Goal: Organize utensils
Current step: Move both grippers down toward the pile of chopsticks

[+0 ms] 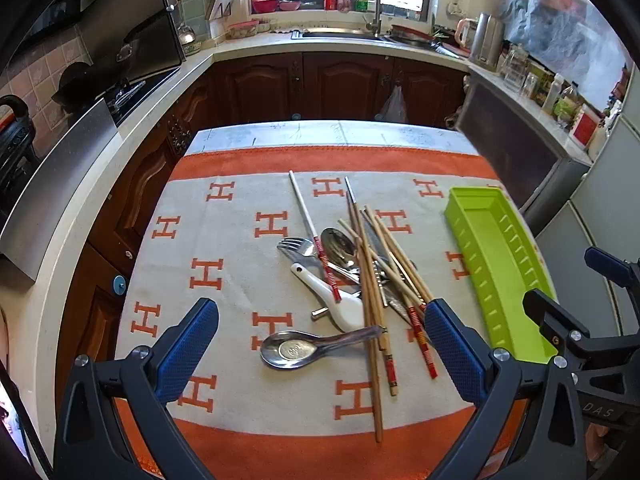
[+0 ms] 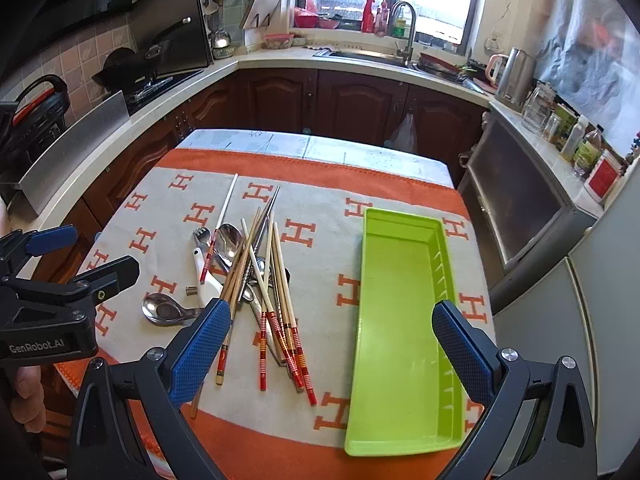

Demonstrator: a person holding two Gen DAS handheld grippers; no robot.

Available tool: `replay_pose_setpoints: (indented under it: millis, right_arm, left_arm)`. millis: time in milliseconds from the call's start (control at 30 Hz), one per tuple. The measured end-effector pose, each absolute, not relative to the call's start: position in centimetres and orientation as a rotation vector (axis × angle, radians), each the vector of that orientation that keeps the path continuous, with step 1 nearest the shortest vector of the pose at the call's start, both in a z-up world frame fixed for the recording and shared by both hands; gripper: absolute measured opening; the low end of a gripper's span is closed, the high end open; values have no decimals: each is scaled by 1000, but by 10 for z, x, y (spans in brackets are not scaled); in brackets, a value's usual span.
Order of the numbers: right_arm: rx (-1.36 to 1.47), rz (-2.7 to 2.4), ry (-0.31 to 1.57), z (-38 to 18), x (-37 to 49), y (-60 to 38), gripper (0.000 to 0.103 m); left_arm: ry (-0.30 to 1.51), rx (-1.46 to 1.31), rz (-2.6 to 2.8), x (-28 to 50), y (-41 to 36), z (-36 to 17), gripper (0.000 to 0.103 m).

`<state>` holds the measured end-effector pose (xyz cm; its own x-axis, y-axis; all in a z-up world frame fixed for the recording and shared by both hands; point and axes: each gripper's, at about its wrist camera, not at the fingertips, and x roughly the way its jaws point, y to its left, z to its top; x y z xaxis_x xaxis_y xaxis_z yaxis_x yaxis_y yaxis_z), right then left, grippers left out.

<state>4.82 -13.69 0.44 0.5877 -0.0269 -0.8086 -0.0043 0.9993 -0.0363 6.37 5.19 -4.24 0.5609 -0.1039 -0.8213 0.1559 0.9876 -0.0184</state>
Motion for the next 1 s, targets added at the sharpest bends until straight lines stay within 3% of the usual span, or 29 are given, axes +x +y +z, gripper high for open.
replay_pose_setpoints:
  millis: [300,533,767,1000]
  right_arm:
    - [-19,47,1042,-36,102,-133,99]
    - [22,96,1134,-68,145,-129,83]
    - [110,146,1222,-98,178,-130,75]
    - [196,202,1313,-124,204,-130,62]
  left_arm:
    - [1024,39,-130,94,58,-69,102]
    - [1055,43,-123,117,60,-86,102]
    - [1107,41,-147,139,61,-104,102]
    - [1224,-25,-198,171,71,-127,95]
